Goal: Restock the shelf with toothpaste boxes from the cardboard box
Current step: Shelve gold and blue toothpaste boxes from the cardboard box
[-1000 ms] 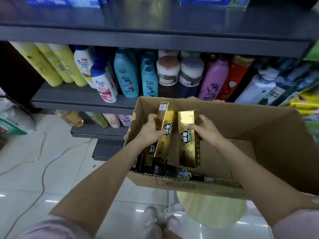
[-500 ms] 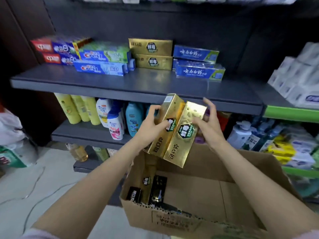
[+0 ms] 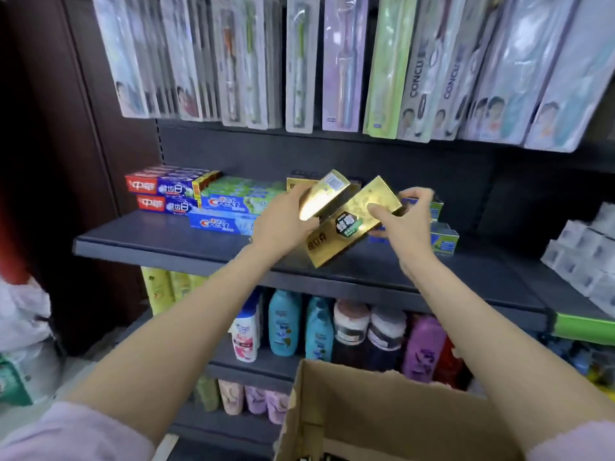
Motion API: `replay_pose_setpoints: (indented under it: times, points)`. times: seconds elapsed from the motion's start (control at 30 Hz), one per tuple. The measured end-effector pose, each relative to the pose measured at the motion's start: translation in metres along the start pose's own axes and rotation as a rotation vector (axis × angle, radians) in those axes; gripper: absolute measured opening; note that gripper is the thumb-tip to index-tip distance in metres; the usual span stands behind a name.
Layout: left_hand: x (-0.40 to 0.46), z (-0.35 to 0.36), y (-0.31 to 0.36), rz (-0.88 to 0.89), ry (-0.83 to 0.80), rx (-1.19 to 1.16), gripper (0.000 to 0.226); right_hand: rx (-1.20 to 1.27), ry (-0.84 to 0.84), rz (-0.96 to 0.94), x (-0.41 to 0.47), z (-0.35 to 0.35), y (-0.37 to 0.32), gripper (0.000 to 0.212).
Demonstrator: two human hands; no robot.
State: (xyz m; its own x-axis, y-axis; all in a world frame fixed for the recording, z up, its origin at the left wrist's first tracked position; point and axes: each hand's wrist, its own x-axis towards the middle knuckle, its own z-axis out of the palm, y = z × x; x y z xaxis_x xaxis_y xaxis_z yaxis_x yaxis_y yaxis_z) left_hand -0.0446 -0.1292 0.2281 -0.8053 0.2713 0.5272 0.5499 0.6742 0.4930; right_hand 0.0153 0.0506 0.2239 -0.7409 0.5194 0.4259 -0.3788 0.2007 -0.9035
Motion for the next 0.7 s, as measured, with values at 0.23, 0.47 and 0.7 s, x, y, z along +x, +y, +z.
replay_pose_setpoints:
  times: [0.23, 0.47, 0.7]
  points:
    - [0.07, -0.004, -0.036, 0.037, -0.025, -0.074, 0.055, -0.219, -0.046, -0.12, 0.054, 0.046, 0.033, 0.06]
    - [0.111, 0.009, -0.068, 0.008, -0.13, -0.145, 0.041, -0.406, -0.091, -0.046, 0.098, 0.062, 0.074, 0.05]
    - [0.128, 0.023, -0.079, 0.02, -0.207, -0.259, 0.043, -1.213, -0.123, -0.082, 0.104, 0.057, 0.103, 0.047]
